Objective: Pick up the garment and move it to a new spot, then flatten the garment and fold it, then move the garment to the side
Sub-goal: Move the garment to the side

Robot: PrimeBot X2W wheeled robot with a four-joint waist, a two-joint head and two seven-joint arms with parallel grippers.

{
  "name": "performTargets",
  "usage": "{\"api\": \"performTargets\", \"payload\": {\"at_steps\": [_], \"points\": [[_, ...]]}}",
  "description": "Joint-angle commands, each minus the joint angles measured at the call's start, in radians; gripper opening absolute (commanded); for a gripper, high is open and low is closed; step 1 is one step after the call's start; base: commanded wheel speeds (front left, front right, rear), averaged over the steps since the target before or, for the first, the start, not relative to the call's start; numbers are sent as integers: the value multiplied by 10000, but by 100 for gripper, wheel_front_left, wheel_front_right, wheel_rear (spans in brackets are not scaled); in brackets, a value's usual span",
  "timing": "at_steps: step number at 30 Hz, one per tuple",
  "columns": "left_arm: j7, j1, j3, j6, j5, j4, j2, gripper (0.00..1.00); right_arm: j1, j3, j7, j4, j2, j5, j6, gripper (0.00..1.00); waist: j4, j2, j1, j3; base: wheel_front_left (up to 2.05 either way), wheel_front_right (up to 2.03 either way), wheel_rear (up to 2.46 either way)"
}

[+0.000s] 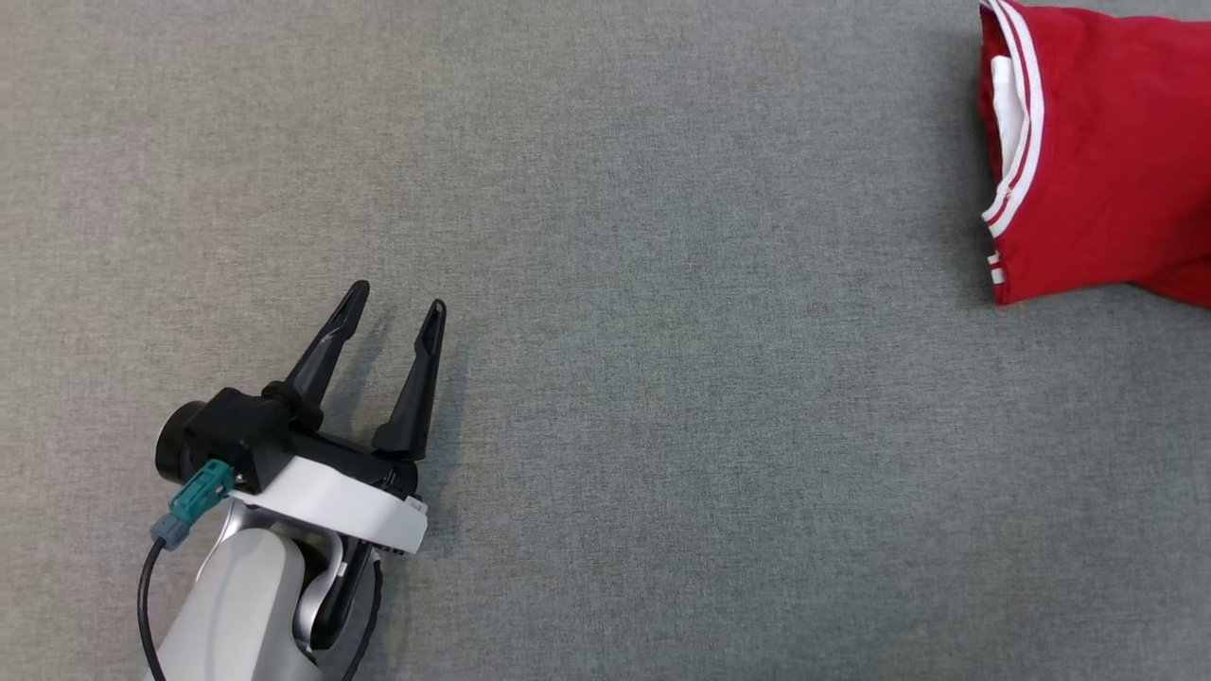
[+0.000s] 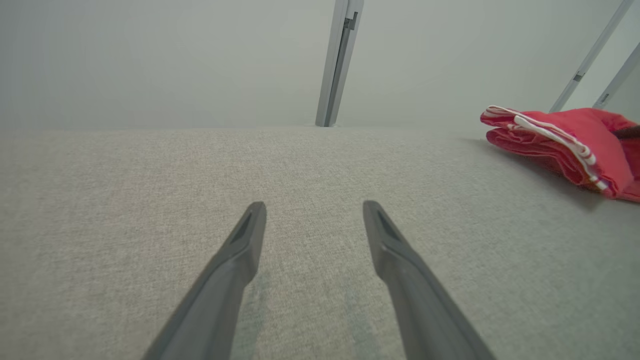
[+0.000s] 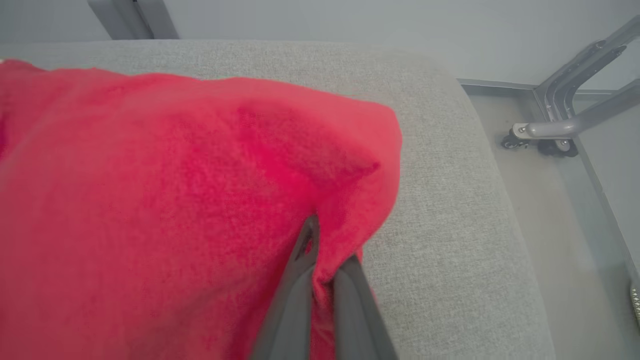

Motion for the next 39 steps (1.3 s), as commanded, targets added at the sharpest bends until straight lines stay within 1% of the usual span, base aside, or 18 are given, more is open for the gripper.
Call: {"api": "performTargets", "payload": {"at_steps": [1,2,3,5,6,12,16,20,22,25,29,31,35,39], "points": [[-1,-56,1,-14,-16,37,47,100,-89,3,-164,287,134,-187,1,24,39,-1,0,-70,0,0,0],[-1,-28,-2,-14,-29,58,42,100,-115,7,-277,532,245,-332,1,100,52,-1,0,-117,0,0,0],[-1,-28,-2,-14,-29,58,42,100,-115,7,-277,532,245,-332,1,100,52,-1,0,-117,0,0,0],[-1,60,-16,-14,-51,120,28,100,-79,19,-628,1042,589,-608,1,100,79,-1,0,-283,0,0,0],[-1,88,-14,-14,-53,127,19,100,-83,54,-780,1150,652,-713,1,100,82,-1,0,-347,0,0,0],[-1,313,47,-14,-59,189,-9,100,-288,160,-1874,1718,745,-1464,1,100,2,-1,0,-923,0,0,0],[-1,597,152,-14,-81,225,-24,100,-220,79,-2688,1873,735,-1871,1,100,-117,-1,0,-1498,0,0,0],[-1,988,403,-6,-33,203,-16,100,0,53,-3762,1888,1071,-2140,1,100,-330,-1,0,-2197,0,0,0],[-1,1205,620,79,-11,101,-84,100,160,53,-4171,1774,1238,-2210,1,100,-448,-1,0,-2575,0,0,0],[-1,1513,915,148,35,17,-99,100,533,4,-4507,1424,1490,-2283,1,100,-574,-1,0,-3047,0,0,0],[0,1867,1273,235,135,-176,-16,100,1208,-210,-4672,671,1517,-2390,1,100,-686,-1,0,-3441,0,0,0],[-1,2060,1469,267,146,-237,32,100,1586,-432,-4694,16,1498,-2592,2,100,-741,-1,0,-3630,0,0,0],[-1,2490,1716,303,110,-327,-76,100,2931,-1285,-4679,-1507,1418,-3137,1,100,-843,-1,0,-4040,0,0,0],[-1,2855,1925,341,202,-544,-180,100,4474,-2524,-4682,-3128,1506,-3659,1,100,-849,-1,0,-4310,0,0,0]]}}
